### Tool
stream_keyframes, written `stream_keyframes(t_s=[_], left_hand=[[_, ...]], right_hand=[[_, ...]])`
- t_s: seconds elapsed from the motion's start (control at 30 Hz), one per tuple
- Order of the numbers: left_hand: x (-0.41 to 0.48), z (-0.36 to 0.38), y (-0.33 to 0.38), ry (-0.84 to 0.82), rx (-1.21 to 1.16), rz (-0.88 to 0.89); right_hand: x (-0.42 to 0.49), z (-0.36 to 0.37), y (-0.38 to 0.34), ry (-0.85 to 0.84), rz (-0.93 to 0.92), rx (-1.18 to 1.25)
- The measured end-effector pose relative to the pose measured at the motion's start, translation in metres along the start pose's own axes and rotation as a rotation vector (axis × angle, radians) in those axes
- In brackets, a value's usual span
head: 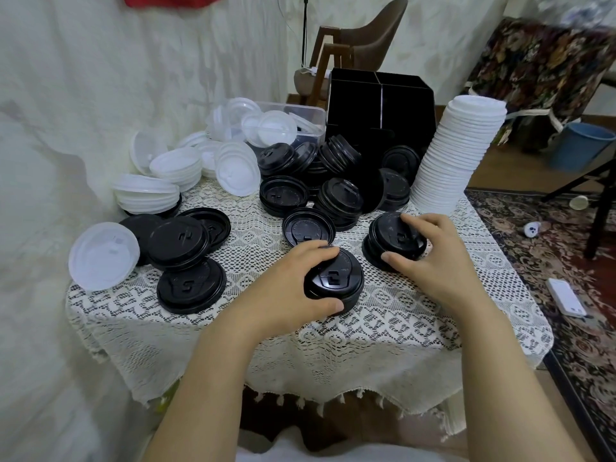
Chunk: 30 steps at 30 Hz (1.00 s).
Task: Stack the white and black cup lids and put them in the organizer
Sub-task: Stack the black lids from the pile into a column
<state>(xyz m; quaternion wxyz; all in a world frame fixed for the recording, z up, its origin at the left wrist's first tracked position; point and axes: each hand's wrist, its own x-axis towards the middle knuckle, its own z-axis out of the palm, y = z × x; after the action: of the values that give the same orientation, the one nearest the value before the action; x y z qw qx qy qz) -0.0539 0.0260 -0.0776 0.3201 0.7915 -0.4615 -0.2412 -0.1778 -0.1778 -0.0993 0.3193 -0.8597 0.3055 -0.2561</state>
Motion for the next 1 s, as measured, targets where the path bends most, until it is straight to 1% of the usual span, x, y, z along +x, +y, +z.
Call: stream_keyframes(t_s=[0.1, 0.17, 0.3, 0.4, 0.57, 0.8, 1.0], left_hand=[[0.0, -0.001, 0.001, -0.006, -0.028, -0.008], [-0.001, -0.002, 0.0, -0.01, -0.033, -0.005], [0.0, -0.003, -0.003, 0.035, -0.053, -0.026], [0.002, -0.002, -0.005, 0.065, -0.069, -0.035], [0.002, -0.003, -0.006, 0.08, -0.066, -0.026], [0.001, -0.004, -0.008, 0.092, -0.011, -0.012], [0.0, -0.004, -0.008, 0.088, 0.028, 0.008]], right_hand=[[-0.005, -0.005, -0.012, 0.037, -0.061, 0.003], [-0.011, -0.007, -0.024, 0.025, -0.117, 0.036], [-0.024, -0.001, -0.047, -0.089, -0.195, 0.094], [-0.03, 0.008, -0.057, -0.173, -0.231, 0.066], [-0.037, 0.017, -0.06, -0.272, -0.244, 0.002], [-0.04, 0.022, -0.059, -0.364, -0.216, 0.004], [-0.04, 0.024, -0.06, -0.397, -0.195, 0.031]])
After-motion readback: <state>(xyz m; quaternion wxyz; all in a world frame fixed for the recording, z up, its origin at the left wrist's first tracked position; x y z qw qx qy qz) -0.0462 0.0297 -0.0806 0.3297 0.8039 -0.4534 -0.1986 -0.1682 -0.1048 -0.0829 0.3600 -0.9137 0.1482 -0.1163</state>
